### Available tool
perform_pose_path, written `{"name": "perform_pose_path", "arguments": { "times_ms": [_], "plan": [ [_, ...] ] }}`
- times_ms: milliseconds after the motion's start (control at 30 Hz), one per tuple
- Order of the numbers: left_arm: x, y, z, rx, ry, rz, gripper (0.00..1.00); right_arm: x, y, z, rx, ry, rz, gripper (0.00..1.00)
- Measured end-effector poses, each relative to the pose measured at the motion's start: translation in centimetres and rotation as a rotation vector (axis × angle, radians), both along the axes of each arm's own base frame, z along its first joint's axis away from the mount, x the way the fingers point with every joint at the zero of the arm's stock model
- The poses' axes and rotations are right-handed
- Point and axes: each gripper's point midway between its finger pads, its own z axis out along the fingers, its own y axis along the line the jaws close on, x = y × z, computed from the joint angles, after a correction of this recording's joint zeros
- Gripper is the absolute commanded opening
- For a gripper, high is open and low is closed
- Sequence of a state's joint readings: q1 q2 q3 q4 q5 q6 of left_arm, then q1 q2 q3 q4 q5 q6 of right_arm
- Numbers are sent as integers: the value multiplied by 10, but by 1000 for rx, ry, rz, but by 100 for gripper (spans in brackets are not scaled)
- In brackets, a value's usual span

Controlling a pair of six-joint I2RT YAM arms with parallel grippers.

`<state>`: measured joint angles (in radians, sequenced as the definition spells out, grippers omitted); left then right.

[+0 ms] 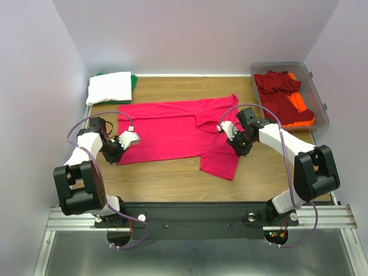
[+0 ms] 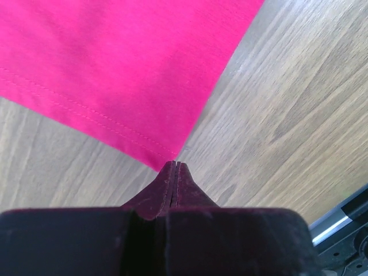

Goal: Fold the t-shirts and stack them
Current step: Fold the tshirt

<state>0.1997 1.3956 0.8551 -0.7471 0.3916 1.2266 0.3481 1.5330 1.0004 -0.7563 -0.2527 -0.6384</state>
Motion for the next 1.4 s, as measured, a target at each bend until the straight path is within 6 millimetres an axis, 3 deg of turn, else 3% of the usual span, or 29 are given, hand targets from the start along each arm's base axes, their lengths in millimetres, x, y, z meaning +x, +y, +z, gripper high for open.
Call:
{"name": "perform_pose_path", "arguments": {
  "times_ms": [33,133,333,500,600,633,700,1033,1233,1400],
  "plan": [
    [1,1,2,0,-4,3,4,1,0,2,2,-4,0,1],
    [0,2,2,2,-1,-5,34,2,1,5,6,-13,1,1],
    [-4,5,-7,16,0,-30,40,-2,1,1,6,13,4,1],
    [-9,8,-22,36,8,-26,37,-5,1,-5,2,41,6,1],
    [-7,10,-30,50,8,-22,20,-4,1,-6,0,47,5,0],
    [-5,12,-30,55,-1,-20,8,-4,1,-6,0,47,5,0],
    [-1,14,-30,66,-17,-16,0,-3,2,-6,1,45,5,1],
    [-10,22,-23,42,24,12,0,-1,-2,12,13,11,-11,1],
    [8,29,4,10,-6,23,0,21,-7,32,31,-43,-48,1],
    [16,26,9,-20,1,12,0,32,-2,42,46,-61,-46,1]
  ]
}}
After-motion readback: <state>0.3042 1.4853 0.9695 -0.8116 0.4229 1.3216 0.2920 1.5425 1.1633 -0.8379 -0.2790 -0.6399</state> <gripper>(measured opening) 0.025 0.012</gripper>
